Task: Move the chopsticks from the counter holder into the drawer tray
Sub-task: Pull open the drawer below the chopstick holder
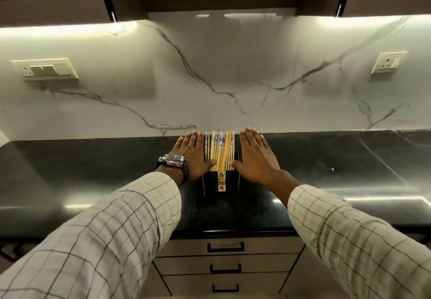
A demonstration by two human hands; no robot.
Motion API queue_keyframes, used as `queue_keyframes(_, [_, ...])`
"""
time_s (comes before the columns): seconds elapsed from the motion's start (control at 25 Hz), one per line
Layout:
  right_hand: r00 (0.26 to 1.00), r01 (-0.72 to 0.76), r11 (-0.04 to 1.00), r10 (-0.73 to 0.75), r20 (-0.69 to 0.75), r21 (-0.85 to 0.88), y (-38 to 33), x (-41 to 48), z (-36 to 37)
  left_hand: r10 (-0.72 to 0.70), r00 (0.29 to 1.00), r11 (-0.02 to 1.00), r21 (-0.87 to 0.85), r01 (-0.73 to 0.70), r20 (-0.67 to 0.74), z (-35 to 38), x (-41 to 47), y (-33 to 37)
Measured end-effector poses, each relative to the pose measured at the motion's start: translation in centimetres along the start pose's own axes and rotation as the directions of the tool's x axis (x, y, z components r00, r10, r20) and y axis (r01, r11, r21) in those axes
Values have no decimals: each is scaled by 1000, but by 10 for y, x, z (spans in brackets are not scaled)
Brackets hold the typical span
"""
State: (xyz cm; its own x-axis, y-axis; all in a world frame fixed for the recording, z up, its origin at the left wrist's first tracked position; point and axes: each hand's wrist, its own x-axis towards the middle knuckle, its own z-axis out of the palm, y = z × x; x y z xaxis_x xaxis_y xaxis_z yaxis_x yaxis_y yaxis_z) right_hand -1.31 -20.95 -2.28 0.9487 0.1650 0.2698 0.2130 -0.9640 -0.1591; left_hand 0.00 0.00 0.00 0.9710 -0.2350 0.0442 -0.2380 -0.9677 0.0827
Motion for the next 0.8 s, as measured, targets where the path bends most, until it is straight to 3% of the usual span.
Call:
queue_keyframes(0.36, [939, -71, 997, 58, 339, 25, 15, -31, 88, -16, 973, 997, -65, 32, 231, 77, -6, -1])
queue_keyframes(0.8, [847, -100, 994, 61, 528, 46, -10, -96, 166, -11, 898, 997, -67, 46, 439, 176, -41, 2])
